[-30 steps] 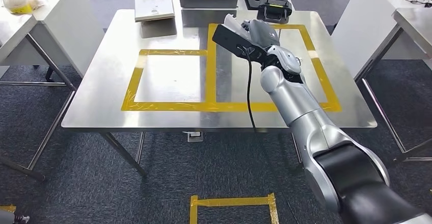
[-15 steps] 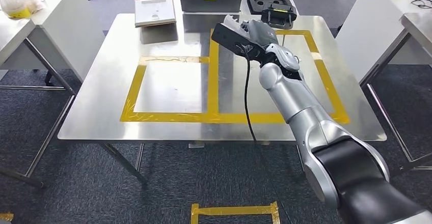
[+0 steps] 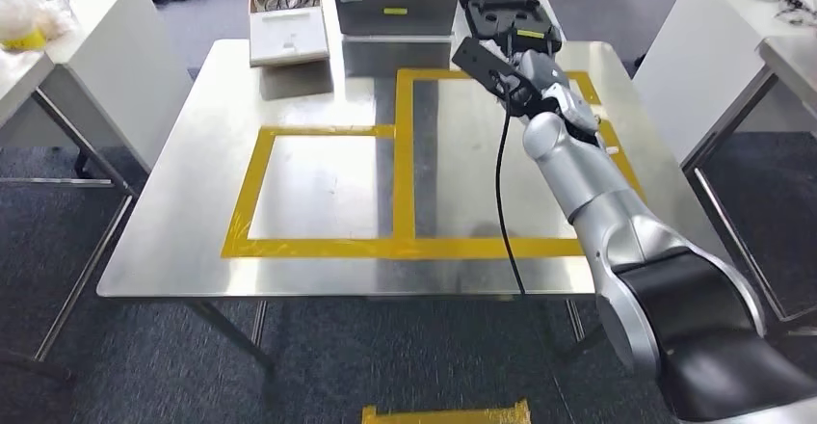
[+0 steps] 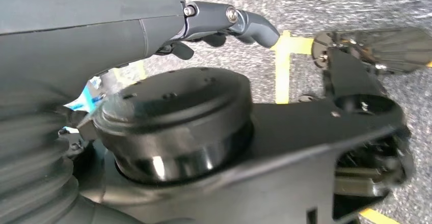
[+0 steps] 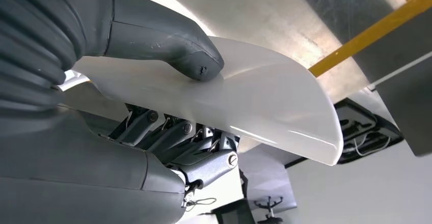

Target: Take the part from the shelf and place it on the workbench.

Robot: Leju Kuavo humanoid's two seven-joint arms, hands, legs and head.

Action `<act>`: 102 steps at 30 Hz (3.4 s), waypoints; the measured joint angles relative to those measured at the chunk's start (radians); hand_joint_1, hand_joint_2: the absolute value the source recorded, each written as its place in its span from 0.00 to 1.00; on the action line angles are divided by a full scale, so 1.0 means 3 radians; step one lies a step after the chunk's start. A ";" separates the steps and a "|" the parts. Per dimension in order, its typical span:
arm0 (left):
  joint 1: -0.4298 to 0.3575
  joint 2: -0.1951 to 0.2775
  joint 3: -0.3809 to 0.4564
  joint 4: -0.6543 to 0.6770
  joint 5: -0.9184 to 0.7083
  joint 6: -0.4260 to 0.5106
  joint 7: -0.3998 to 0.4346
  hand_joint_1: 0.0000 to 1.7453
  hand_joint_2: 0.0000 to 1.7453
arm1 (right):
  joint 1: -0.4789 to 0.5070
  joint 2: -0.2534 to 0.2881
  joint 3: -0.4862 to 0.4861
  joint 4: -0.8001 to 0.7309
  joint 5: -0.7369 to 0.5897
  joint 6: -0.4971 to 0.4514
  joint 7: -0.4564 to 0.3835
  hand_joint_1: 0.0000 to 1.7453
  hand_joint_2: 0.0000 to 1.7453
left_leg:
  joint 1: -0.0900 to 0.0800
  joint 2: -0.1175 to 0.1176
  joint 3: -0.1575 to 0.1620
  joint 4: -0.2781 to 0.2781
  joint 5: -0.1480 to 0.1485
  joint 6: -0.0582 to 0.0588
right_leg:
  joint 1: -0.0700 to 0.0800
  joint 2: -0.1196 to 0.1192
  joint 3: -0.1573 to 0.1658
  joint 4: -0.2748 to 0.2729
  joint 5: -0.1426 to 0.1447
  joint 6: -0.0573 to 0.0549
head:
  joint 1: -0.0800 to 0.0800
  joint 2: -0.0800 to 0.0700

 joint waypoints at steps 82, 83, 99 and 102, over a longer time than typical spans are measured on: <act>-0.0039 -0.0026 -0.0002 -0.0001 0.0180 0.0001 0.0122 0.00 0.00 | 0.0133 0.0181 -0.0244 -0.0281 0.0167 -0.0096 -0.0907 0.00 0.00 | 0.0005 0.0015 0.0075 0.0026 -0.0081 0.0107 | -0.0014 -0.0019 -0.0654 0.0931 -0.0277 0.0109 | 0.0001 0.0000; -0.0039 -0.0027 -0.0003 -0.0002 0.0180 0.0001 0.0123 0.00 0.00 | 0.0153 0.0178 -0.0244 -0.0281 0.0163 -0.0098 -0.0907 0.00 0.00 | 0.0005 0.0016 0.0024 0.0028 -0.0042 0.0106 | -0.0013 -0.0019 -0.0638 0.1022 -0.0280 0.0111 | 0.0001 0.0000; -0.0043 -0.0031 -0.0049 0.0000 0.0175 0.0001 0.0123 0.00 0.00 | 0.0217 0.0145 -0.0244 -0.0366 0.0118 -0.0104 -0.0901 0.00 0.00 | 0.0021 0.0008 -0.0334 0.0965 -0.0413 -0.0118 | -0.0004 -0.0023 -0.0279 0.0009 0.0251 -0.0090 | -0.0017 0.0000; -0.0052 -0.0027 -0.0052 0.0000 0.0175 0.0001 0.0124 0.00 0.00 | 0.0232 0.0133 -0.0246 -0.0374 0.0105 -0.0117 -0.0901 0.00 0.00 | 0.0016 0.0006 0.0151 0.0462 -0.0301 -0.0095 | -0.0003 -0.0025 -0.0416 0.0024 0.0364 -0.0050 | -0.0017 0.0000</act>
